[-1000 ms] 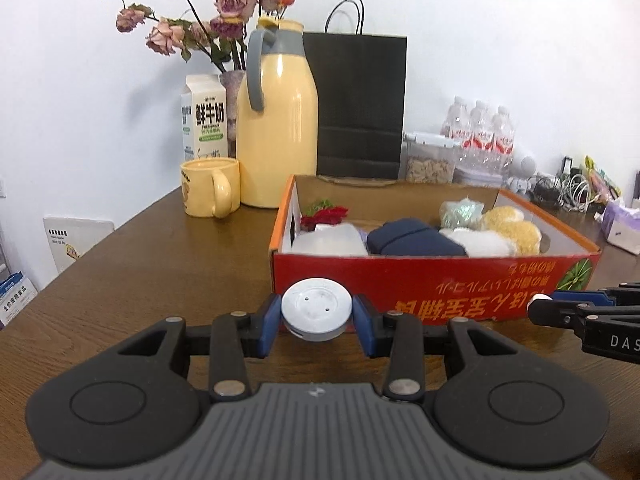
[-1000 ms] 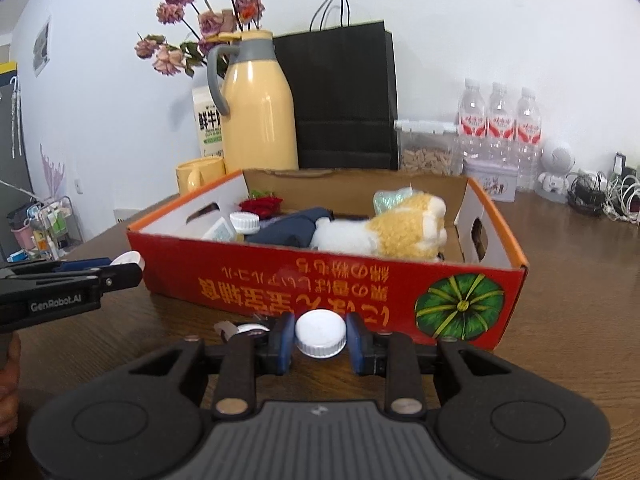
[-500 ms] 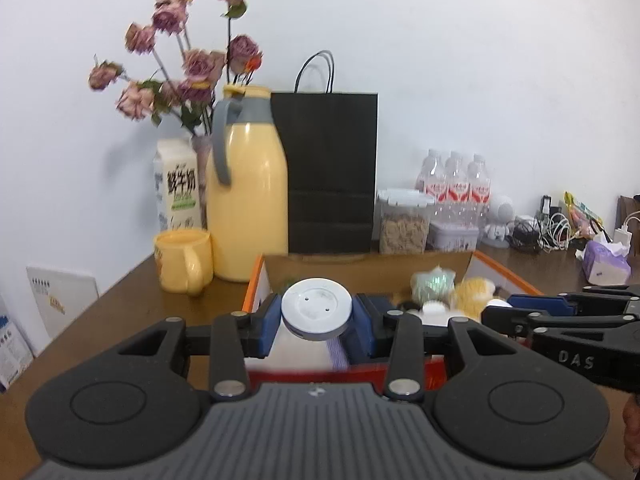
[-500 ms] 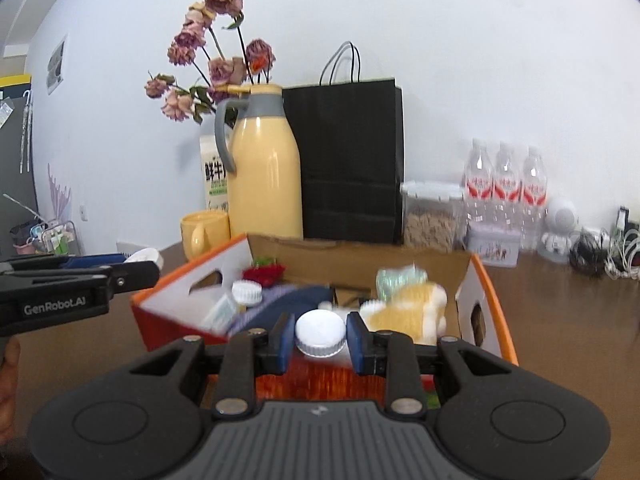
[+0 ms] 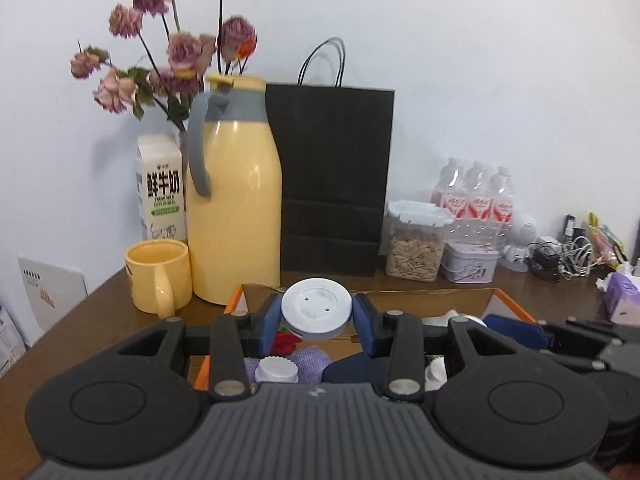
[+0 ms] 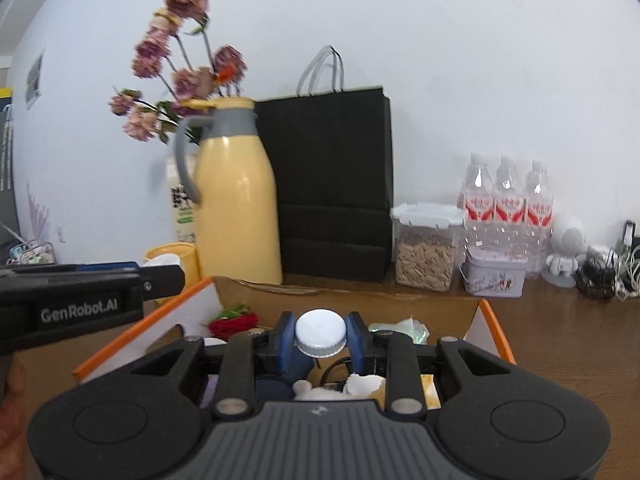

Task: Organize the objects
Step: 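Carry the lid and cap with both grippers over the box, then open both grippers to drop the lid and cap into the box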

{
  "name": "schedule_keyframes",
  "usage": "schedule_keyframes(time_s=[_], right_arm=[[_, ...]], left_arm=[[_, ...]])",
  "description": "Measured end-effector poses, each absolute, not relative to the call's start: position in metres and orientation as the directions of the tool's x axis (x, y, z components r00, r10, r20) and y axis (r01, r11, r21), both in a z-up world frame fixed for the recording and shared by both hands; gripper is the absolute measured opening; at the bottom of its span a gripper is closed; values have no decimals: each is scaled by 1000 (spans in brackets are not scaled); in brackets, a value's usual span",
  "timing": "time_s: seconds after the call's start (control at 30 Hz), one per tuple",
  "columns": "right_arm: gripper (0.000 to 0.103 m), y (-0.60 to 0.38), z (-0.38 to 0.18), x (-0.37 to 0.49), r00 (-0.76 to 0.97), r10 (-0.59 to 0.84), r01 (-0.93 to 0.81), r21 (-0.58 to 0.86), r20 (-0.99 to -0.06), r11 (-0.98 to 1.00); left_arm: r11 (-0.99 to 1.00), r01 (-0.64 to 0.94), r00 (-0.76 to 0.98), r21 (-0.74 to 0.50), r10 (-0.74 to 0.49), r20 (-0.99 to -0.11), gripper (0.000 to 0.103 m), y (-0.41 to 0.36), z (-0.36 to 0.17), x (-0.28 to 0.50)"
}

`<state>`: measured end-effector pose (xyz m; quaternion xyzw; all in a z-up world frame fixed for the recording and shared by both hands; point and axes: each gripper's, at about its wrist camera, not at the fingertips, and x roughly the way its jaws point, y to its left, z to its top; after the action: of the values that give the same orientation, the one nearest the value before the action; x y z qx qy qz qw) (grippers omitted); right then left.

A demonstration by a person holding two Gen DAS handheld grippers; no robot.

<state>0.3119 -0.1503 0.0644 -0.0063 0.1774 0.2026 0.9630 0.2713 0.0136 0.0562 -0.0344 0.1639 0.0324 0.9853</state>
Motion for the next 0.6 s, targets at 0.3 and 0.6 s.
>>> schedule_keyframes(time_s=[0.3,0.6], right_arm=[[27,-151,41,324,833,374,-387,54,-408,921],[103,-159,43,307,869,327,-341,28,-370,939]], left_arm=[[998,-65,932,-21,53,-358,46,14,36,283],[993,-120,961,18,121,-251,103,13,39,258]])
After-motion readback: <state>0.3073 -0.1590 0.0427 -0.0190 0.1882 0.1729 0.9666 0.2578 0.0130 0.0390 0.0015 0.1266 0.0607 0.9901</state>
